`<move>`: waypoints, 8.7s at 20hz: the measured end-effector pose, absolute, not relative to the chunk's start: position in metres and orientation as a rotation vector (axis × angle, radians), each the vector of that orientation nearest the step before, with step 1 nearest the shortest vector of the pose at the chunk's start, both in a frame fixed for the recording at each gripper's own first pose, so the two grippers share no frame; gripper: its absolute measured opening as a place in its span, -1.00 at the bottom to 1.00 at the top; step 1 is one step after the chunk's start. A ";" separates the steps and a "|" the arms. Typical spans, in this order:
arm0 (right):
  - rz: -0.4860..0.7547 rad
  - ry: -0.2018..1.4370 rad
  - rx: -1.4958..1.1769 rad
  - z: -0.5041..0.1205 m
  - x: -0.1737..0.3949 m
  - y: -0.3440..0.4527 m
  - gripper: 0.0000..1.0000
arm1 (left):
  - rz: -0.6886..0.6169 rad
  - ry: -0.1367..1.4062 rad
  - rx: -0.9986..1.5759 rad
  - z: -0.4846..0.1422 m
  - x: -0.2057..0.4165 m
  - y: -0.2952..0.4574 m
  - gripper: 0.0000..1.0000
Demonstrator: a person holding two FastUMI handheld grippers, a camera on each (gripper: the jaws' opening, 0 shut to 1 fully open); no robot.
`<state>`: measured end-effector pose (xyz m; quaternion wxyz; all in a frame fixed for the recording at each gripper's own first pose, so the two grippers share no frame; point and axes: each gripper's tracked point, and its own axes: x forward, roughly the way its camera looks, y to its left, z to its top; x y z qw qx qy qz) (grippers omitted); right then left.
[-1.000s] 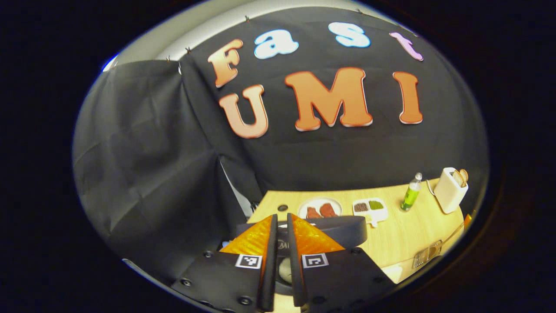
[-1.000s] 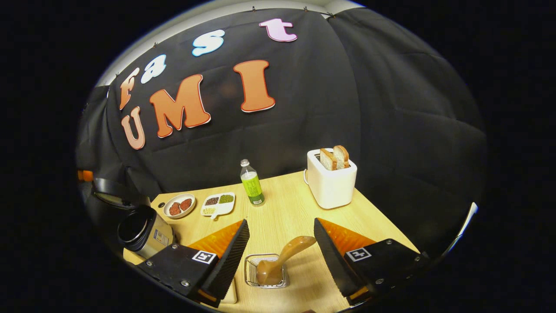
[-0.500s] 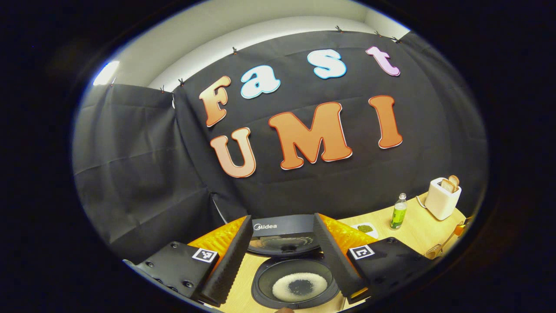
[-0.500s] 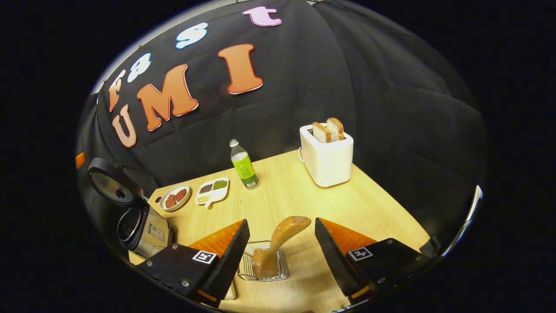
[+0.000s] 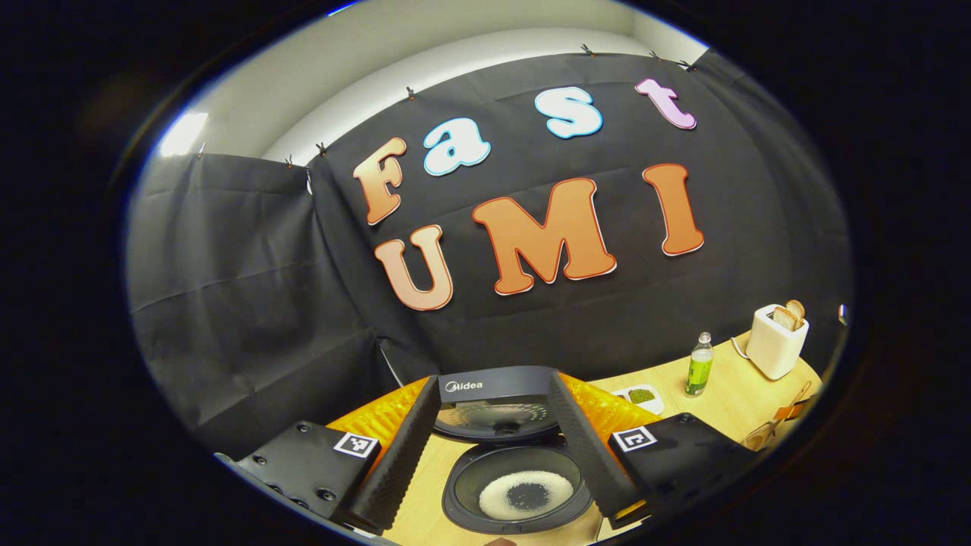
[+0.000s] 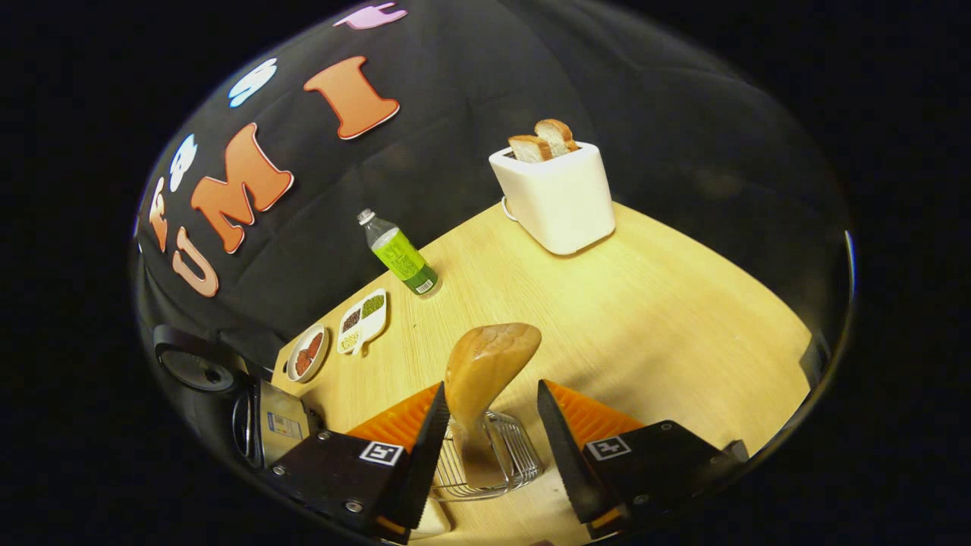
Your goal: Close the left gripper, press the button to open the rice cooker; take a wooden spoon from the chopstick holder with the right hand, scoop a spoonful of rice and pour it into the rice cooker, then put the wooden spoon back into the chopstick holder.
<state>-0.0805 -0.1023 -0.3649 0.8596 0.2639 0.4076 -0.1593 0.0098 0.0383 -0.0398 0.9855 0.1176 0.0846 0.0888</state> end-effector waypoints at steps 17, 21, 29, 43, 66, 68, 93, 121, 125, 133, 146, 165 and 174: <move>-0.402 0.802 0.556 -0.367 -0.068 -0.087 -0.65 | 0.132 0.125 0.289 -0.032 0.007 0.023 0.76; -0.366 0.732 0.474 -0.338 -0.064 -0.081 -0.66 | 0.124 0.139 0.259 -0.040 0.012 0.030 0.76; -0.284 0.623 0.309 -0.258 -0.056 -0.051 -0.71 | 0.101 0.128 0.178 -0.049 0.008 0.047 0.75; -0.135 0.681 0.241 -0.254 -0.077 0.070 -0.77 | 0.142 0.195 0.060 -0.094 0.004 0.129 1.00; -0.359 0.689 -0.162 -0.355 -0.113 0.100 -0.79 | 0.130 0.229 0.086 -0.127 0.013 0.214 0.87; -0.372 0.682 -0.108 -0.355 -0.113 0.103 -0.79 | 0.129 0.231 0.086 -0.126 0.012 0.215 1.00; -0.216 0.822 0.452 -0.373 -0.105 0.156 -0.80 | 0.154 0.244 0.084 -0.136 0.011 0.239 1.00; -0.021 0.825 1.089 -0.346 -0.092 0.148 -0.80 | 0.128 0.232 0.073 -0.120 0.019 0.190 1.00; -0.001 0.775 1.237 -0.316 -0.083 0.127 -0.80 | 0.140 0.222 0.059 -0.117 0.020 0.178 1.00; 0.068 0.710 1.495 -0.261 -0.051 0.113 -0.80 | 0.204 0.188 0.029 -0.104 0.010 0.167 0.87; 0.238 0.809 1.652 -0.213 0.017 0.197 -0.81 | 0.448 0.154 0.025 -0.100 -0.045 0.230 1.00; 0.183 0.792 1.010 -0.241 0.064 0.265 -0.81 | 0.562 0.213 0.018 -0.129 -0.083 0.291 0.87; 0.194 0.712 0.762 -0.237 0.063 0.276 -0.80 | 0.539 0.220 0.043 -0.127 -0.079 0.291 0.87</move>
